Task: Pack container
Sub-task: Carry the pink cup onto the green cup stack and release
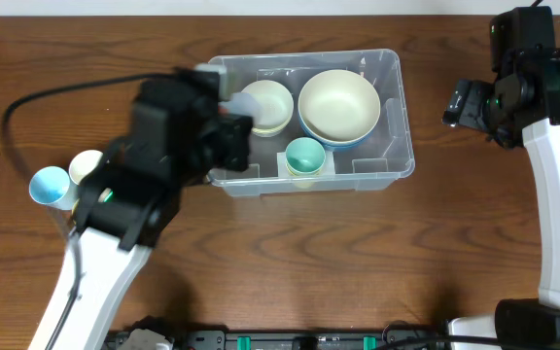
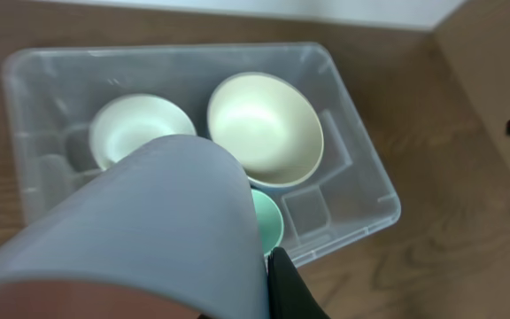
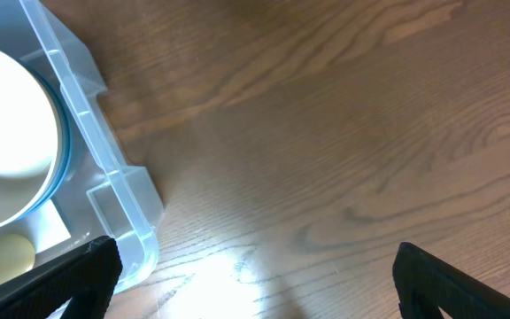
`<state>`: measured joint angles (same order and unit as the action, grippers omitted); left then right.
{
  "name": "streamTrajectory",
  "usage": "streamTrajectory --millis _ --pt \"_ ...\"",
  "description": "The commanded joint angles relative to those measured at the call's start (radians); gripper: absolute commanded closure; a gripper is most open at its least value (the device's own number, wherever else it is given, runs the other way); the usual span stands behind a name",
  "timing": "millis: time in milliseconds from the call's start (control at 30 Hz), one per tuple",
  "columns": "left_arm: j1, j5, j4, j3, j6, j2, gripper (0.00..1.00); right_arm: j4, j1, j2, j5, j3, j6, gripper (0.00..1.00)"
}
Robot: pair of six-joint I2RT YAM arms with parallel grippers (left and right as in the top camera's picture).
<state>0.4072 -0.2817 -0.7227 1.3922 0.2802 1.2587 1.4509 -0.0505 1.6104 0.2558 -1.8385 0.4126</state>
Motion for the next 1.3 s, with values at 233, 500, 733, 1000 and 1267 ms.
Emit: streamTrajectory --millis 233,500,733,1000,1267 --pt "0.142 0.101 -0.097 0.251 -0.079 0.329 0.94 0.001 0.005 -0.002 0.013 -0.003 -0.002 0.01" --pt "0.200 0.144 -0.148 0.251 -0.089 0.463 0.94 0.001 0.005 -0.002 0.013 -0.003 -0.002 0.01" --pt "0.243 0.145 -0.168 0.249 -0.089 0.486 0.94 0.001 0.005 -0.002 0.013 -0.003 -0.002 0.01" --pt "0.285 0.145 -0.208 0.248 -0.089 0.487 0.94 0.001 0.005 -0.002 0.013 -0.003 -0.002 0.01" --pt "0.284 0.171 -0.216 0.248 -0.089 0.487 0.90 0.001 0.005 -0.002 0.013 -0.003 -0.002 0.01"
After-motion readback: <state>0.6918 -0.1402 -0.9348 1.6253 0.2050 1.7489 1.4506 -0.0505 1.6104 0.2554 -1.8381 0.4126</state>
